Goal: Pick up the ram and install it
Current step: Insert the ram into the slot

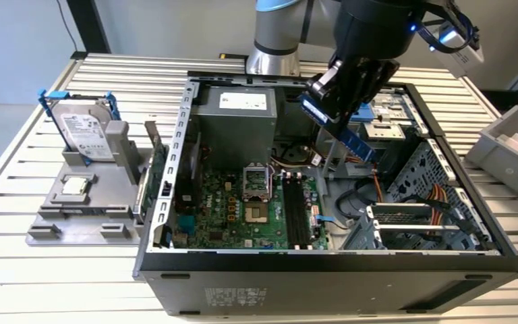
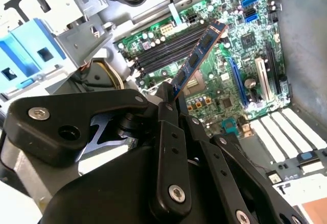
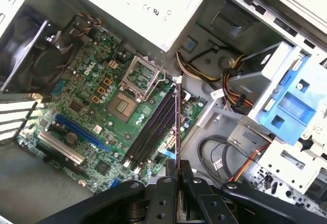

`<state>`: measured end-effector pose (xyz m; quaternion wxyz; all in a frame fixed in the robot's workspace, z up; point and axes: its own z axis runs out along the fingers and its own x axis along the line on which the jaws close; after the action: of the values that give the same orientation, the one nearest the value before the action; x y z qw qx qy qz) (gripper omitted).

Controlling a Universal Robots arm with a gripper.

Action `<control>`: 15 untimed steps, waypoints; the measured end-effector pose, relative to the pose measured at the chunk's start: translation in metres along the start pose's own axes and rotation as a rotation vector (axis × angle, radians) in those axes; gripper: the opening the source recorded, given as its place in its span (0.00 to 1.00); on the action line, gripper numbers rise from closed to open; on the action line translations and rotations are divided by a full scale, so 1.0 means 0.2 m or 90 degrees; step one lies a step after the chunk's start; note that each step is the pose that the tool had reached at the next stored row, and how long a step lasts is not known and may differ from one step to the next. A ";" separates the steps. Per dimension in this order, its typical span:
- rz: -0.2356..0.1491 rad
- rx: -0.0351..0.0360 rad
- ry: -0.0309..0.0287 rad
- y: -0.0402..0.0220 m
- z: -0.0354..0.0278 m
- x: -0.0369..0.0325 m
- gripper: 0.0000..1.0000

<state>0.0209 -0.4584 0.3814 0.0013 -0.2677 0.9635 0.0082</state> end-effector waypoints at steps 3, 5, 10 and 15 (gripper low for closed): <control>0.020 0.0001 -0.0003 0.000 0.000 0.000 0.00; 0.035 0.0002 -0.0006 -0.001 0.000 0.000 0.00; 0.070 0.0005 -0.0011 -0.001 0.000 0.001 0.00; 0.108 0.0008 -0.0016 -0.001 0.000 0.001 0.00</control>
<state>0.0209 -0.4587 0.3813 0.0019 -0.1854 0.9826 0.0080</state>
